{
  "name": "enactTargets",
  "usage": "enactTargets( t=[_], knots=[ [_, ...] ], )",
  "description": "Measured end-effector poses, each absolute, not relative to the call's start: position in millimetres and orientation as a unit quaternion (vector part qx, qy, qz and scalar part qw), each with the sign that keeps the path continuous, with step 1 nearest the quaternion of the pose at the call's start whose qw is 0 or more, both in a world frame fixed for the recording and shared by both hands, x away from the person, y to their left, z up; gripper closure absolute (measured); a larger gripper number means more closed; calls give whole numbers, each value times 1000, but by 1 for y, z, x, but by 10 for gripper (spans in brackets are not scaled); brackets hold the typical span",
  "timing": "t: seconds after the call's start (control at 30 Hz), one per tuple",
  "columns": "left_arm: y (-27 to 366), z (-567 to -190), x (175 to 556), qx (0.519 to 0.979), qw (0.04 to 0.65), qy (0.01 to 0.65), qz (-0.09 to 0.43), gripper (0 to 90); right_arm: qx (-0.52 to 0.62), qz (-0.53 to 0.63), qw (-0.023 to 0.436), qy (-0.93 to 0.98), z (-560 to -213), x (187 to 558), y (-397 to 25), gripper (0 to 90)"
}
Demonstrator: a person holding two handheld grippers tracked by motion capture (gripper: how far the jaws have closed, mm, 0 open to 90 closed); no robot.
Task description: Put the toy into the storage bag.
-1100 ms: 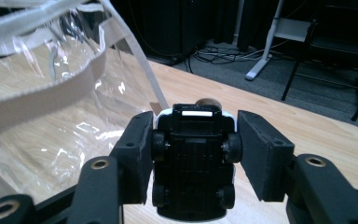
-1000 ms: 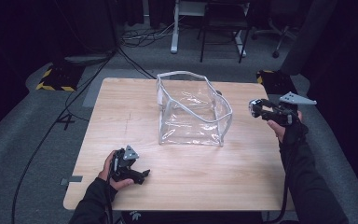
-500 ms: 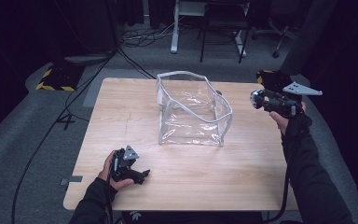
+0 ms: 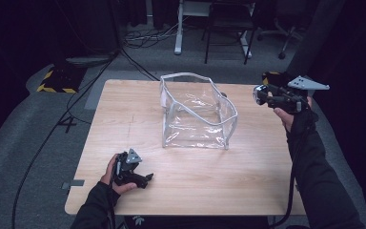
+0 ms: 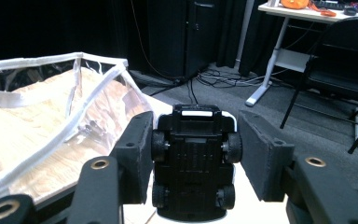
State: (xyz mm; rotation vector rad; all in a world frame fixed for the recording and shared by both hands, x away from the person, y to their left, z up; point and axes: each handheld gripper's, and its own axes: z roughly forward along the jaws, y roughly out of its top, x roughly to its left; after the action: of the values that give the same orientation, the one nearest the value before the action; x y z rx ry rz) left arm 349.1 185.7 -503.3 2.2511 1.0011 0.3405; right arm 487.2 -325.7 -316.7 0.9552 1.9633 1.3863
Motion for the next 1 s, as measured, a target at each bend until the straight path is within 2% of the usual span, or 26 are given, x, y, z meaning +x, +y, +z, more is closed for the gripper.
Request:
enactTargets(
  t=[1.0],
  knots=[
    [186,-503,349,857,322,382,130,2,322,522,280,739,-289,495,-301,487]
  ],
)
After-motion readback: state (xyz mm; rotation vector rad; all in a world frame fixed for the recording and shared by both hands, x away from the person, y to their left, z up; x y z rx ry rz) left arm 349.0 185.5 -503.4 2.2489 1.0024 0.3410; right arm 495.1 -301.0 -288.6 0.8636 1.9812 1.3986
